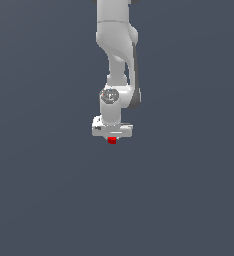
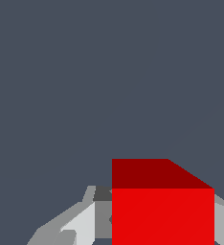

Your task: Pick up the red cube and move it to a goal position.

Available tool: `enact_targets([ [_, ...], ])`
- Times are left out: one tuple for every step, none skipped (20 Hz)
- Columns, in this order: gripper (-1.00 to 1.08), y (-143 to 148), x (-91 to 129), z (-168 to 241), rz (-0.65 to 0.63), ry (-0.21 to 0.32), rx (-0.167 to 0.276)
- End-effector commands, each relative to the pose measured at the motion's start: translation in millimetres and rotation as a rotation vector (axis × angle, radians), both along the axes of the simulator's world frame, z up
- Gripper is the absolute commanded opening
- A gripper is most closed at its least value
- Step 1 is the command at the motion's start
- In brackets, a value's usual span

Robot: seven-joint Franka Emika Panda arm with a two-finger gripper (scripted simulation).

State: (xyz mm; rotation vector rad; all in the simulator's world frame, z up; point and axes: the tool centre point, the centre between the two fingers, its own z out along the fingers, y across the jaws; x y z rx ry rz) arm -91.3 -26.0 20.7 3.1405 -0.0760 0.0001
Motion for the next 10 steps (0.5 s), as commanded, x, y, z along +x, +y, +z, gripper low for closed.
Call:
enact_targets([
  [-1.00, 0.0, 0.0, 0.0, 0.000, 0.000, 0.000],
  [-1.00, 0.1, 0.0, 0.3, 0.000, 0.000, 0.000],
  [-1.00, 0.2, 0.2, 1.1, 0.000, 0.000, 0.000],
  [-1.00, 0.5, 0.4, 2.4, 0.000, 0.000, 0.000],
  [-1.00, 0.9, 0.7, 4.3, 0.000, 0.000, 0.000],
  [-1.00, 1.5, 1.0, 6.8, 0.000, 0.000, 0.000],
  [-1.00, 2.1, 1.5, 9.8, 0.000, 0.000, 0.000],
  [-1.00, 2.9, 2.1, 13.4, 0.000, 0.000, 0.000],
  [-1.00, 3.8, 2.7, 17.6, 0.000, 0.000, 0.000],
  [-1.00, 4.8, 3.4, 22.3, 0.000, 0.000, 0.000],
])
